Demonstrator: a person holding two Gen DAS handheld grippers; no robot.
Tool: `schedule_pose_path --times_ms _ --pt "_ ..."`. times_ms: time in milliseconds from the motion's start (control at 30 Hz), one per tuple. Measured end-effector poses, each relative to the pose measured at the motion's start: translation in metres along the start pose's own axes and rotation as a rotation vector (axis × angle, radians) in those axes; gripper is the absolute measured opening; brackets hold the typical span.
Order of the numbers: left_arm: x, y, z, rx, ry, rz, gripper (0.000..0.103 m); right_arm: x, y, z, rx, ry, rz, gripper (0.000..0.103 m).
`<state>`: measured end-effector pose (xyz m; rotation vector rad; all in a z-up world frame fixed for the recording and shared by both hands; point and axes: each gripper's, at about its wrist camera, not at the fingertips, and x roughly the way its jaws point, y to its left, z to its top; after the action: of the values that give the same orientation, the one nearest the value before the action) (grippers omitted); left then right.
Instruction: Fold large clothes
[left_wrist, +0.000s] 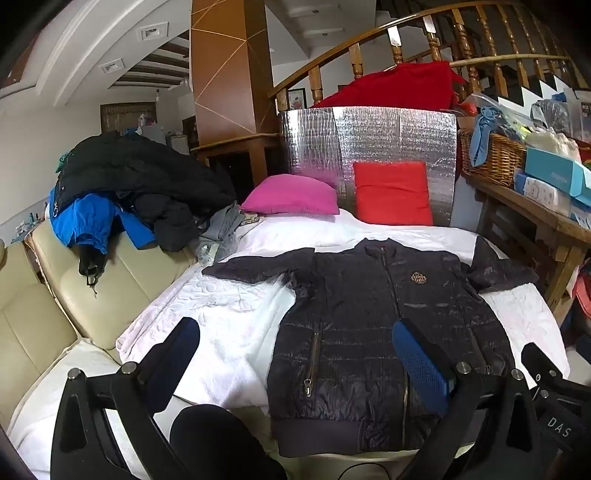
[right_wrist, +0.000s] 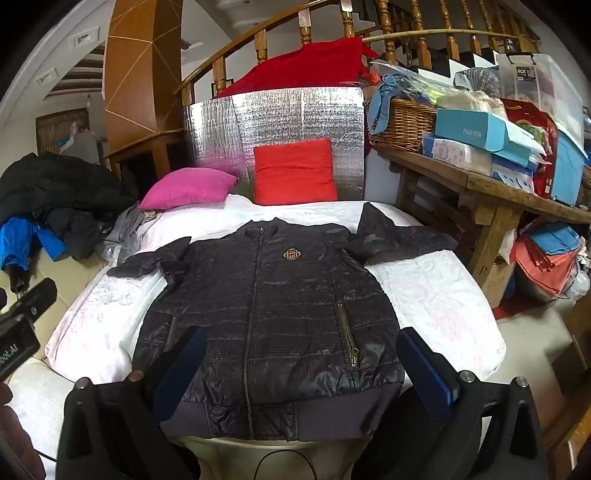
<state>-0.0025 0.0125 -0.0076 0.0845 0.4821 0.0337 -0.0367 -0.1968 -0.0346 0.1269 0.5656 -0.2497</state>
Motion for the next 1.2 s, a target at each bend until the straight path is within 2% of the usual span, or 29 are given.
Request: schedule_pose_path --times_ms 1200 --pt "0.015 -0.002 -0.008 -0.001 0.057 -0.011 0.103 -0.003 0.004 0.001 -0.019 -0.013 -0.010 0.103"
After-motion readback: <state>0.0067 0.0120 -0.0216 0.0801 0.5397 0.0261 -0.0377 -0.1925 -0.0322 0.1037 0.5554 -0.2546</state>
